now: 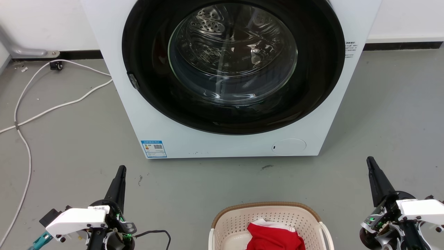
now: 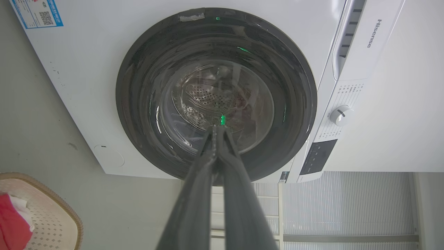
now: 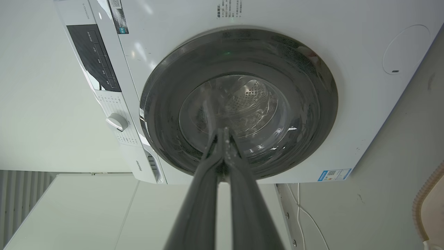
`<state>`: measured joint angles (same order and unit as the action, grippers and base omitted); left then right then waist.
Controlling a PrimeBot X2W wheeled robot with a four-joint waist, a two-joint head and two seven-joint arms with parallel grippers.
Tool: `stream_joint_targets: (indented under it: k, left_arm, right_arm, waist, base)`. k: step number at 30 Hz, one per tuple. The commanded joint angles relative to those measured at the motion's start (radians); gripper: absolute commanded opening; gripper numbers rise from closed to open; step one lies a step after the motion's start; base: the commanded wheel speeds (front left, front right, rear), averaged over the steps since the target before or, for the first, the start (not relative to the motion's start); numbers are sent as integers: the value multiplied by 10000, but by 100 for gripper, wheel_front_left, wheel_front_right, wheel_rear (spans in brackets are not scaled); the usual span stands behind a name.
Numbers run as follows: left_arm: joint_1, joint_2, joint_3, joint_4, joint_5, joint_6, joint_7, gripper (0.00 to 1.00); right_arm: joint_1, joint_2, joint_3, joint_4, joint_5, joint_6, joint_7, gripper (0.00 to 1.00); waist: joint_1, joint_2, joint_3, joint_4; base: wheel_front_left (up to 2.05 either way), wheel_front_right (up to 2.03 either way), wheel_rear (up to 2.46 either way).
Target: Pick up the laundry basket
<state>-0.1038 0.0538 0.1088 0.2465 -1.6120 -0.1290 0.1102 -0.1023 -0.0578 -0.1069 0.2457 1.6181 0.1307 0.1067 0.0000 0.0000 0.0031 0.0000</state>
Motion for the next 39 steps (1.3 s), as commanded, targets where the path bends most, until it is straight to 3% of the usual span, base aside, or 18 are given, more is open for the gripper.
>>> stream_joint_targets:
  k: [1, 17, 18, 29, 39]
  left_arm:
    - [-105, -6, 36, 8, 33, -32, 7, 0]
    - [-104, -12, 45, 9, 45, -32, 17, 0]
    - [-104, -13, 46, 9, 46, -32, 17, 100]
    - [-129, -17, -478, -126, 239, -1, -487, 100]
    - [-265, -17, -649, -414, 1975, -5, -941, 100]
  right_arm:
    - [-121, 41, -17, 10, -60, 0, 38, 0]
    - [-123, 49, -34, 9, -80, 0, 52, 0]
    - [-123, 51, -34, 10, -81, 0, 54, 100]
    - [57, 15, 317, -227, -249, 0, -444, 100]
    - [38, -49, 452, -393, -1691, 0, -927, 100]
  waist:
    - [0, 0, 0, 0]
    - [0, 0, 0, 0]
    - [0, 0, 0, 0]
    - [0, 0, 9, -4]
    - [0, 0, 7, -5]
  base:
    - [0, 0, 0]
    - [0, 0, 0]
    - [0, 0, 0]
    - [0, 0, 0]
    - [0, 0, 0]
